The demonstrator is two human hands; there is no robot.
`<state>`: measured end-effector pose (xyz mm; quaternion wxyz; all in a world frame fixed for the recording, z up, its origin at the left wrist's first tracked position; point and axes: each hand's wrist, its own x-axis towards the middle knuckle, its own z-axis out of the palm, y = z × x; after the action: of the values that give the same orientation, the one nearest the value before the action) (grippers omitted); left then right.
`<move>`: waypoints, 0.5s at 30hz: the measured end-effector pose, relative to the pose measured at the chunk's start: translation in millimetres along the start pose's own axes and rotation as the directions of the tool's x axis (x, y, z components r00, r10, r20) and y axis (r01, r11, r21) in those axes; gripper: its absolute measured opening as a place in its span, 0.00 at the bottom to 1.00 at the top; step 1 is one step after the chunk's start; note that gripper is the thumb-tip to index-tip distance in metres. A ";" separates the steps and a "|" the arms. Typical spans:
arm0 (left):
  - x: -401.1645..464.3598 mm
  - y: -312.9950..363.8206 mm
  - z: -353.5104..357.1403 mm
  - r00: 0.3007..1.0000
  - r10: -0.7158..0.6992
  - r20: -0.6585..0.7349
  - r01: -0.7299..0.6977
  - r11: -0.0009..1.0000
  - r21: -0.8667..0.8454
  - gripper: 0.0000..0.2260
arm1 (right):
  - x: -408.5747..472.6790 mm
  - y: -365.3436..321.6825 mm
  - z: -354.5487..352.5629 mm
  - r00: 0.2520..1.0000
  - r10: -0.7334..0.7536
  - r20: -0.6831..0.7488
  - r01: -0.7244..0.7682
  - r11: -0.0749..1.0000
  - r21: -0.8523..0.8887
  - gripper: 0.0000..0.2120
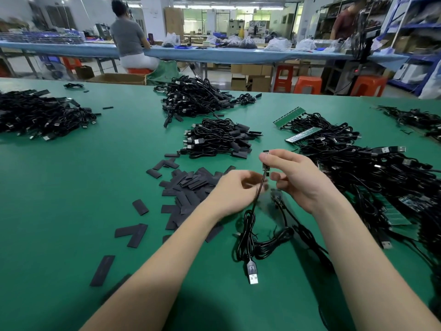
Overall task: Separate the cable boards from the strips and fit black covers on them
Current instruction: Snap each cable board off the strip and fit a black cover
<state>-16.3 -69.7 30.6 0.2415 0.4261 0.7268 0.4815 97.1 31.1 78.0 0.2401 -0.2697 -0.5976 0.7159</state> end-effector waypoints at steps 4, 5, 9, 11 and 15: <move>3.4 7.7 -20.6 0.994 -0.110 -0.028 0.084 0.880 -0.467 0.10 | 0.6 4.1 9.7 0.996 -0.051 -0.068 0.054 0.998 0.045 0.07; 2.9 9.9 -26.5 0.992 -0.123 0.041 0.124 0.803 -0.582 0.11 | 0.7 5.3 12.1 0.996 -0.066 -0.067 0.070 0.996 0.062 0.06; -1.9 9.6 -42.3 0.985 -0.079 0.155 0.161 0.747 -0.645 0.10 | 1.3 9.1 19.3 0.997 -0.070 -0.025 0.073 0.984 0.161 0.05; -2.5 7.7 -45.2 0.987 -0.108 0.122 0.161 0.756 -0.634 0.10 | 5.0 14.3 19.2 0.997 -0.063 -0.045 0.069 0.987 0.143 0.05; -2.0 5.3 -52.8 0.988 -0.138 0.077 0.155 0.753 -0.640 0.08 | 14.6 37.2 12.2 0.966 -0.257 -0.034 0.204 0.835 -0.512 0.04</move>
<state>-53.4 -96.6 57.4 0.4186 0.2653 0.5456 0.6758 77.2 25.6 41.6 0.2756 -0.2850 -0.7787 0.4862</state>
